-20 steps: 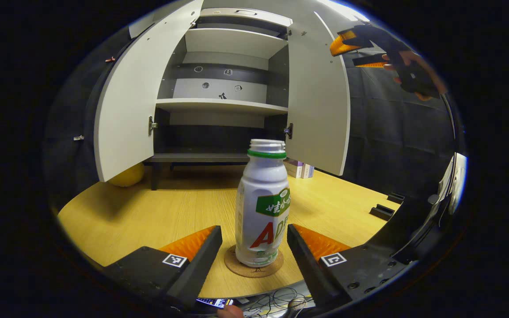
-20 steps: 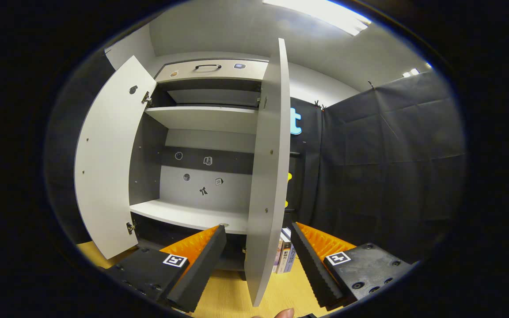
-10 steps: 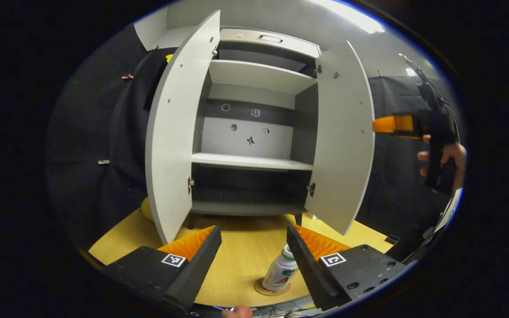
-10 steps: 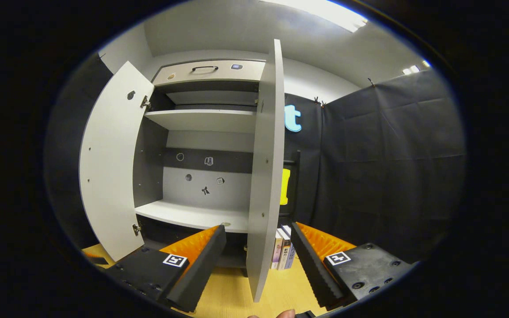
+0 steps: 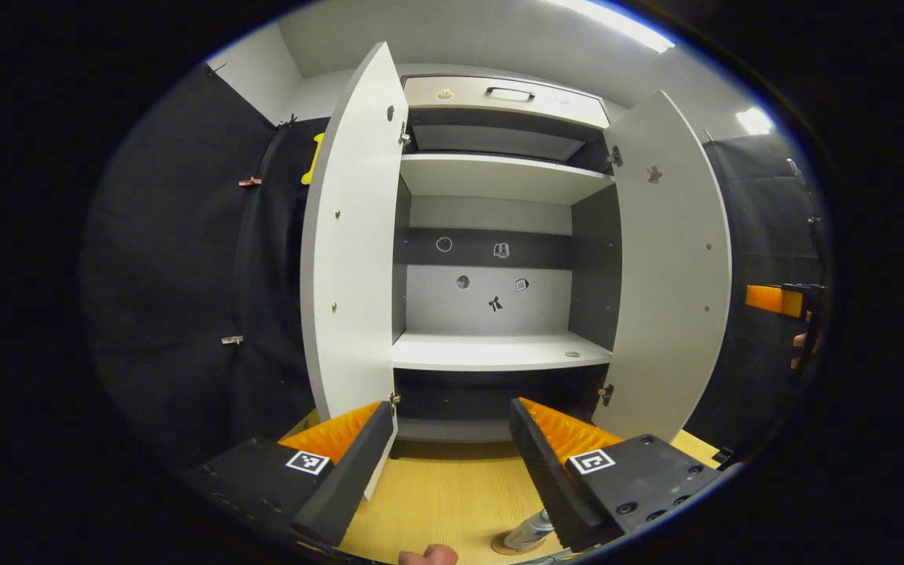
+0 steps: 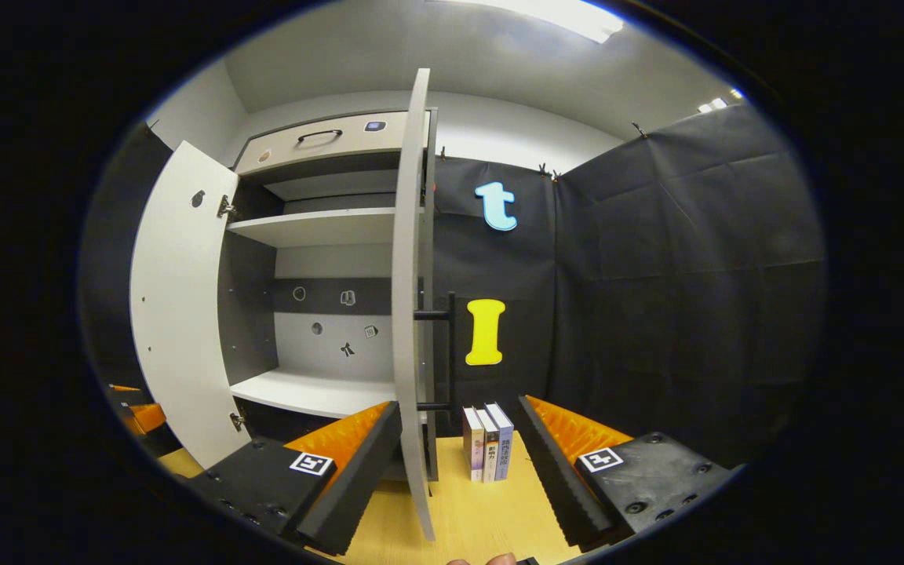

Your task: Grasp the bottle in the cabinet with the left hand and place it on the coaster, then close the right door with the right hand and the left door with the left hand.

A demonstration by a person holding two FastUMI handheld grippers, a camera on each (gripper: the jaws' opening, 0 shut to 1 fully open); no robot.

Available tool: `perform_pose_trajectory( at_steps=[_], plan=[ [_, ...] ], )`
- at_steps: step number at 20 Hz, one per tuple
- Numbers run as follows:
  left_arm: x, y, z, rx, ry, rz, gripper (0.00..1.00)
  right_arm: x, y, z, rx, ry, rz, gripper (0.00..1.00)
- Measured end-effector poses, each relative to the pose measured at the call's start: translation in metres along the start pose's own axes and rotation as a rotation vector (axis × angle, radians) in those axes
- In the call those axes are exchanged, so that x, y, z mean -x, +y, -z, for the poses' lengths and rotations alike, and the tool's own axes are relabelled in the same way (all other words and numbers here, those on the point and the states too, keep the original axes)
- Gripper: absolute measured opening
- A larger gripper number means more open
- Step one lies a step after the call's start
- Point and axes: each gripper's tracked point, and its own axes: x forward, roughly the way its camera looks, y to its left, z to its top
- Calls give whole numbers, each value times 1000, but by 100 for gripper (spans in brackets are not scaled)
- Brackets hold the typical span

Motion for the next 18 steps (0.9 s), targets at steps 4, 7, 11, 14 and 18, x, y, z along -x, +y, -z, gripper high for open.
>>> perform_pose_trajectory(
  at_steps=[4, 7, 11, 14, 18],
  plan=[
    [-11, -7, -9, 17, -6, -16, 95, -26, -33, -9, -5, -15, 48, 98],
    [-17, -12, -17, 27, -11, -20, 95, -47, -36, -12, -18, -4, 41, 98],
    [-21, -9, -20, -6, -19, -37, 95, -58, -25, -7, -32, 9, -5, 99],
    [-22, -3, -14, -17, -2, -54, 95, -60, -16, -6, -18, 10, -28, 99],
    [-21, 5, -9, -8, 10, -71, 95, -55, -6, -3, -42, 22, -51, 96]
  ],
)
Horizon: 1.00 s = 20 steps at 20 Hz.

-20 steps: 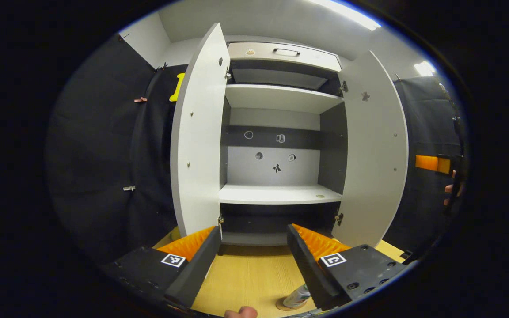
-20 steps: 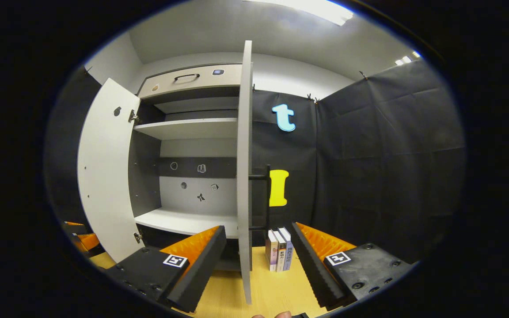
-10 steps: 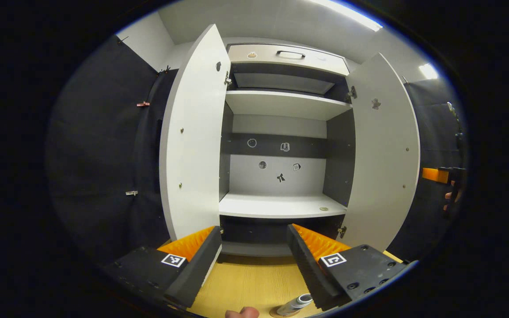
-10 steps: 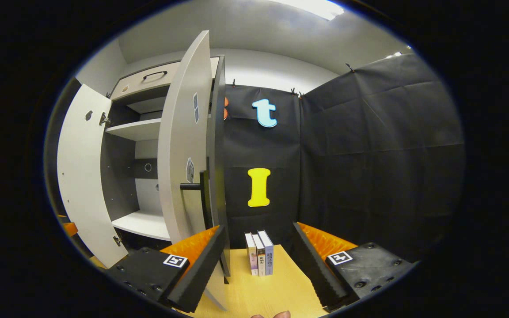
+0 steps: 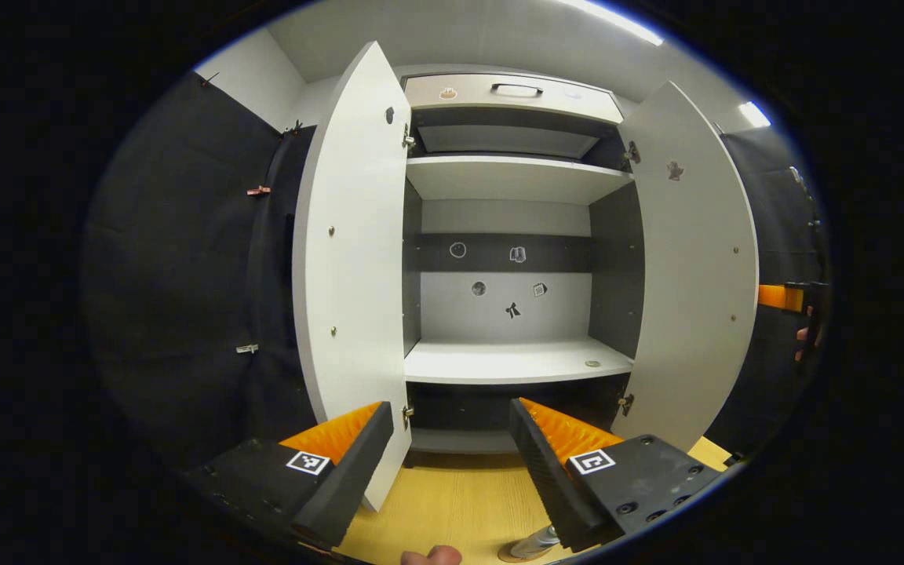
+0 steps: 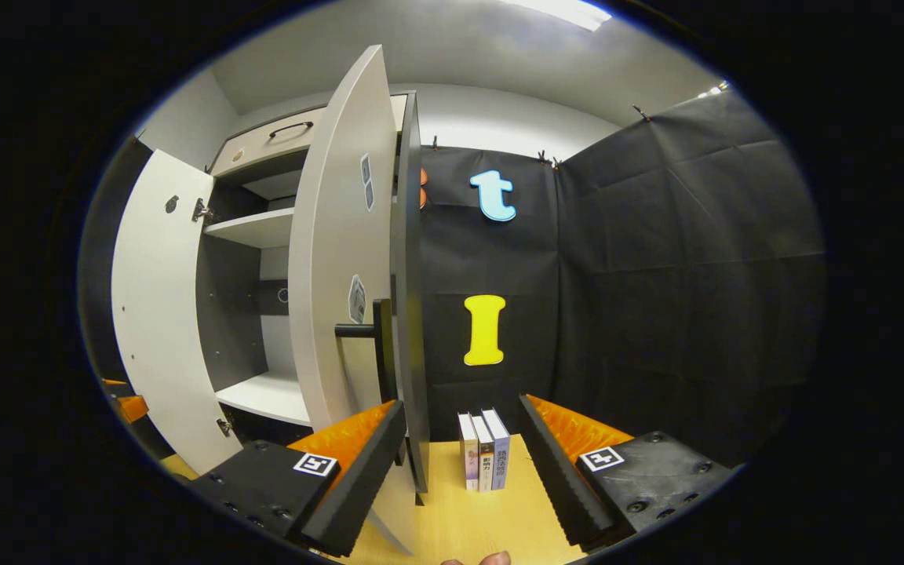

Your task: Grasp the bottle in the cabinet with the left hand and place it on the coaster, then close the right door with the right hand and the left door with the left hand.

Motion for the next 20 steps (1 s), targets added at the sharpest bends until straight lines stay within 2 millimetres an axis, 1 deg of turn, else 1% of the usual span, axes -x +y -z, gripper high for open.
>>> perform_pose_trajectory(
  at_steps=[4, 11, 13, 17, 20],
  plan=[
    [-2, 5, -1, 11, -2, -2, 95, 3, 14, 1, -1, 5, -23, 96],
    [0, 4, -7, -29, -23, 14, 95, 7, 55, 6, -12, 21, -130, 98],
    [1, 4, -8, -36, -27, 16, 95, 6, 64, 7, -13, 22, -152, 98],
    [3, 5, -7, -29, -28, 18, 95, 5, 83, 10, -32, 23, -195, 98],
    [3, 12, -2, -27, -18, 8, 95, 2, 102, 13, -38, 29, -234, 98]
  ],
)
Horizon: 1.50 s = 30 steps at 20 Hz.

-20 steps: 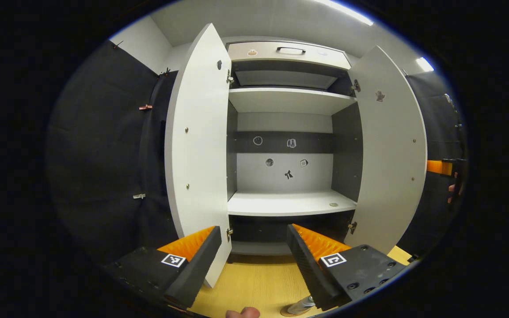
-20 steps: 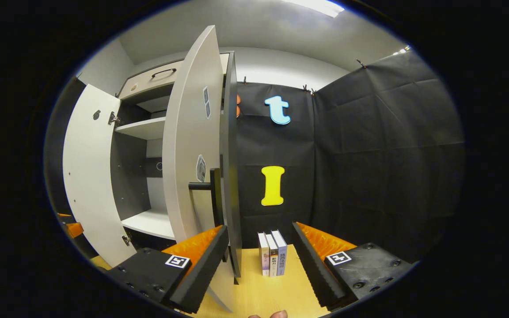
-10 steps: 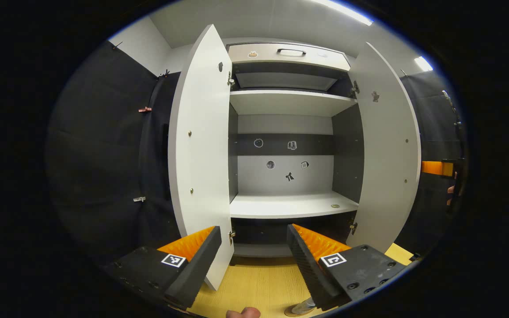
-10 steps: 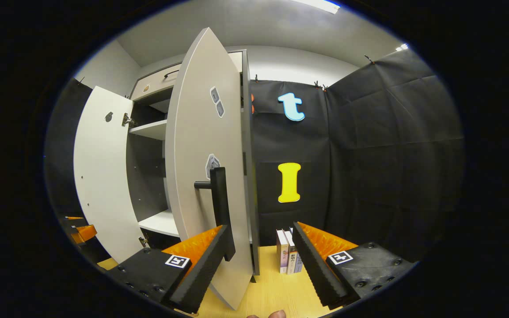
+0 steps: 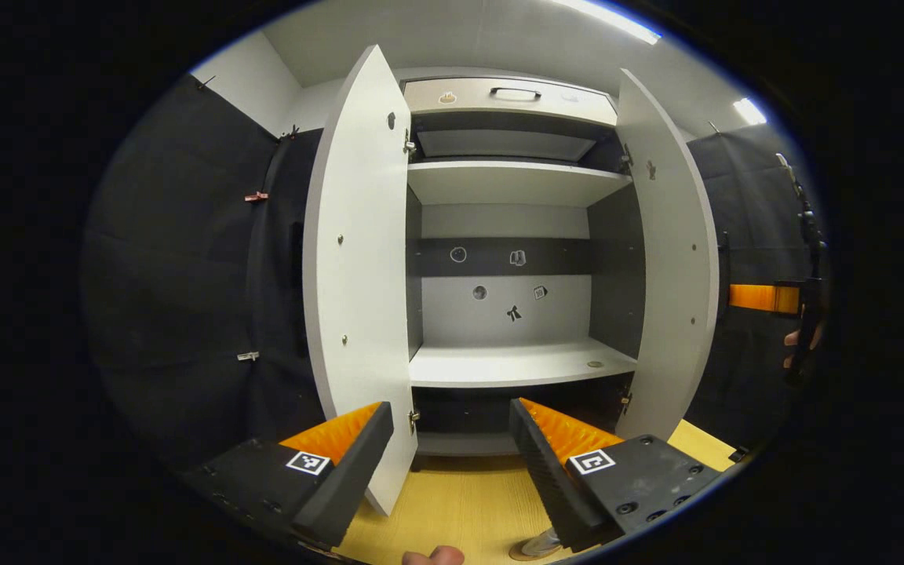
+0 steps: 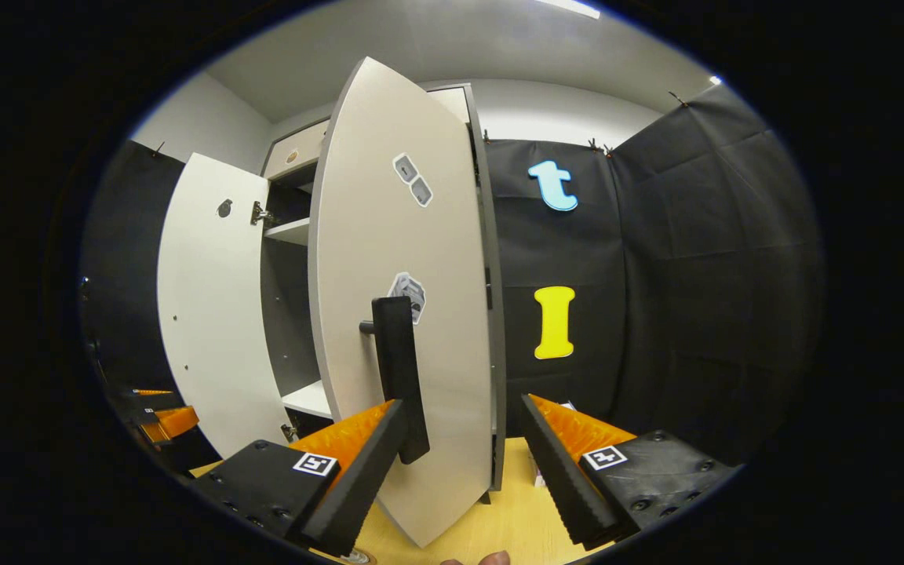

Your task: Grasp the bottle in the cabinet with the left hand and place it on the coaster, then close the right door with the right hand and the left door with the left hand.

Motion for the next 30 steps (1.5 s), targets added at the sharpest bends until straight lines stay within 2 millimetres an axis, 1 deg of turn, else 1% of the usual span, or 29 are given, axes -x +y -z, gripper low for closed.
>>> perform_pose_trajectory(
  at_steps=[4, 7, 9, 12, 15, 19, 23, 26, 28, 30],
  plan=[
    [3, 10, 3, 9, 6, -18, 95, -15, 27, 4, 6, 7, -58, 98],
    [6, 22, 5, 26, 11, -38, 95, -33, 50, 8, 2, 14, -96, 98],
    [10, 32, 5, 23, 15, -60, 95, -44, 60, 10, 4, 13, -111, 98],
    [16, 55, 6, 6, 20, -106, 95, -66, 85, 14, -1, 8, -119, 98],
    [24, 80, 7, 14, 30, -149, 95, -78, 91, 17, -2, 1, -126, 98],
    [34, 116, 12, 33, 44, -219, 95, -100, 105, 20, 0, -9, -123, 98],
    [35, 147, 10, 40, 46, -267, 95, -117, 114, 22, 10, -14, -106, 98],
    [39, 157, 4, 33, 39, -281, 95, -130, 118, 24, 21, -16, -90, 98],
    [40, 163, -3, 23, 28, -285, 95, -137, 120, 24, 32, -19, -76, 98],
    [34, 168, -14, 11, 11, -283, 95, -140, 120, 25, 38, -15, -59, 98]
  ],
)
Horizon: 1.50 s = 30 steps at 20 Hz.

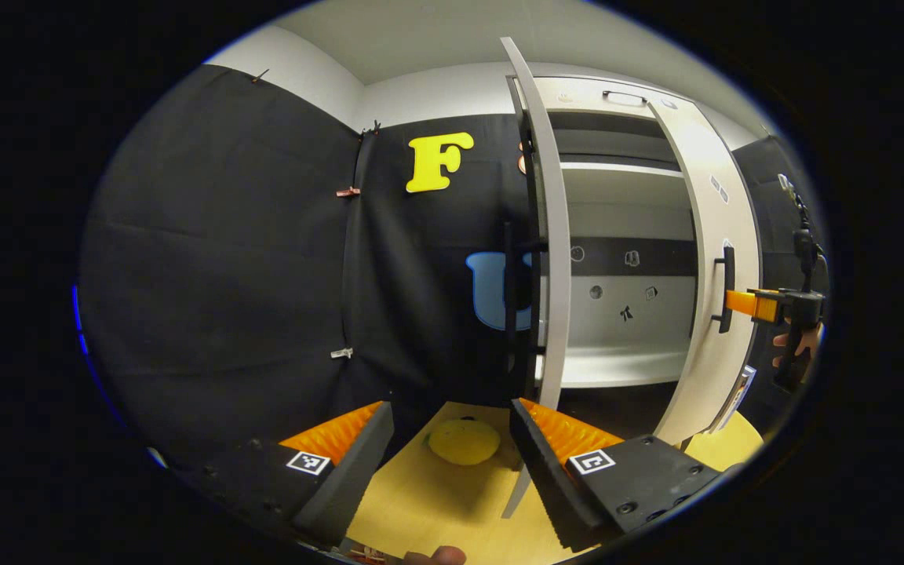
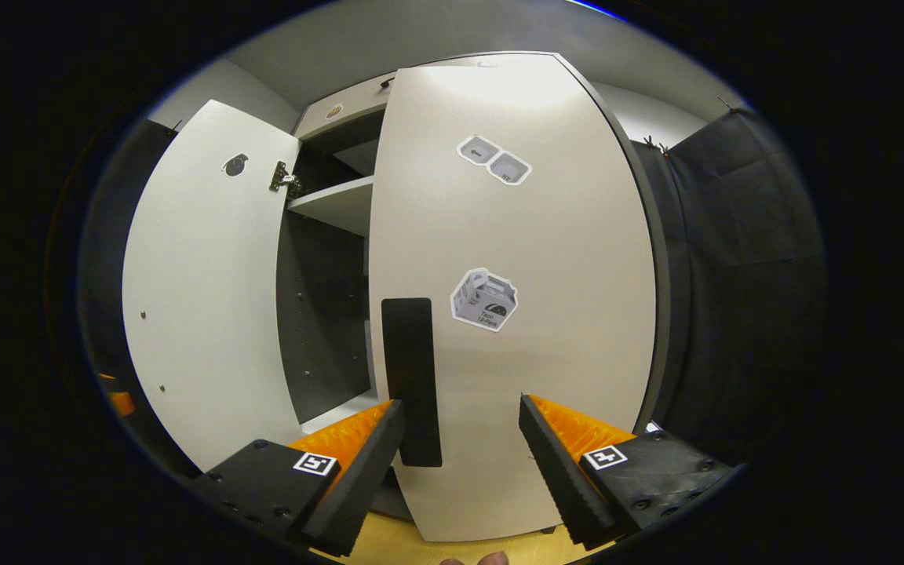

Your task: Grasp the bottle in the cabinet with the left hand and place it on the coaster, then close the right door with the right hand and the left door with the left hand.

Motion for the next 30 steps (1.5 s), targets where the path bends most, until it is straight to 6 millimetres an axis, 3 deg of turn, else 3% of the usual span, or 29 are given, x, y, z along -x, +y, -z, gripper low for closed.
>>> perform_pose_trajectory(
  at_steps=[4, 6, 8, 15, 18, 26, 30],
  plan=[
    [-41, 7, -22, -25, -27, 13, 95, 11, -2, 2, -3, 20, 22, 98],
    [-56, -3, -24, -38, -27, 37, 94, 24, -6, 3, 3, 24, 28, 98],
    [-54, -20, -25, -37, -37, 82, 95, 36, -14, 3, 16, 29, 41, 98],
    [-40, -41, -21, 26, -35, 107, 93, 59, -46, -2, 4, 25, 90, 98],
    [-29, -75, -21, 29, -28, 153, 94, 65, -60, 0, 6, 27, 105, 98],
    [-22, -171, -26, 24, -27, 295, 92, 80, -103, -1, 24, 20, 146, 98],
    [-29, -201, -24, 30, -20, 348, 95, 83, -123, -3, 12, 13, 176, 98]
  ],
)
